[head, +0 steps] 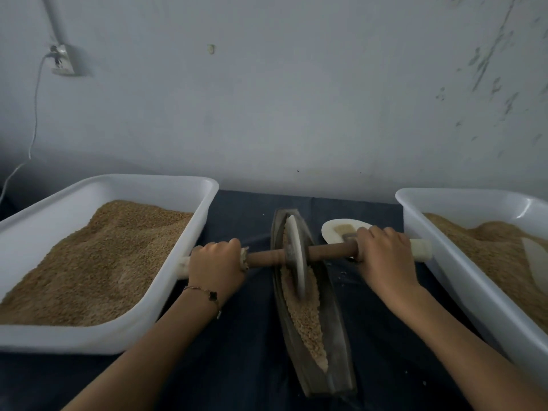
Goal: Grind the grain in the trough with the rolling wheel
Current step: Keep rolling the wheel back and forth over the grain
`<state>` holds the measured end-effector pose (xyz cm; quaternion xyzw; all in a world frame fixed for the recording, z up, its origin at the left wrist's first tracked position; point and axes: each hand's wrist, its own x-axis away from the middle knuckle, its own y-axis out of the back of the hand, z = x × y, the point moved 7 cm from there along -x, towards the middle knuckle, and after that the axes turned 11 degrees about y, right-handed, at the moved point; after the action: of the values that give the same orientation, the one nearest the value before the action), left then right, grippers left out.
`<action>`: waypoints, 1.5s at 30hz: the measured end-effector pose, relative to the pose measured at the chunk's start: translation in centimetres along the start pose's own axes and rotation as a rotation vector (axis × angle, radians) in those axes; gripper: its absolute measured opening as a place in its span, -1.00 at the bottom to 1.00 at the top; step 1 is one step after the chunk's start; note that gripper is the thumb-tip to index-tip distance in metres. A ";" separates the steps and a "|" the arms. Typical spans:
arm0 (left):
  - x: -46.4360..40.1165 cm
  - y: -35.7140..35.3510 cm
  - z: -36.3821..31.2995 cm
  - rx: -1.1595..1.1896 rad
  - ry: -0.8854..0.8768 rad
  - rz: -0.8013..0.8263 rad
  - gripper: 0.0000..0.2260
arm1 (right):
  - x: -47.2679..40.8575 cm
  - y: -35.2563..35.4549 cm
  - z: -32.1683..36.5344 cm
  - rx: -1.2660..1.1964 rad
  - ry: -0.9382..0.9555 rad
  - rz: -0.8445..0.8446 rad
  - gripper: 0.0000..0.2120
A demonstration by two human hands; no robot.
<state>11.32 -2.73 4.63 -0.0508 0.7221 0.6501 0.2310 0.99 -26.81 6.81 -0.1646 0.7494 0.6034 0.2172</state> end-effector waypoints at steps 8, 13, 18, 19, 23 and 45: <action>7.0 4.1 -0.1 0.090 -0.178 -0.064 -0.69 | 6.5 4.4 0.6 -0.005 0.090 -0.039 -0.59; 6.3 3.1 0.2 0.010 -0.129 -0.014 -0.71 | 6.3 4.6 0.8 -0.045 0.087 -0.062 -0.54; 2.8 0.3 0.8 0.012 0.003 0.082 -0.82 | 2.9 1.8 0.5 -0.008 0.048 -0.075 -0.64; 2.0 -0.1 0.6 0.020 0.015 0.082 -0.82 | 1.8 1.0 0.2 0.000 0.028 -0.053 -0.69; -1.7 -0.4 -0.3 -0.044 0.046 0.063 -0.81 | -2.2 -2.3 -0.8 0.033 -0.048 0.094 -0.94; 6.5 3.8 0.3 -0.060 -0.074 0.125 -0.84 | 6.8 4.4 0.3 -0.032 0.127 -0.090 -0.61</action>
<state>4.21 -0.41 5.53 0.0116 0.6950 0.6861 0.2148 -6.96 -25.48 6.88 -0.2397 0.7436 0.5934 0.1934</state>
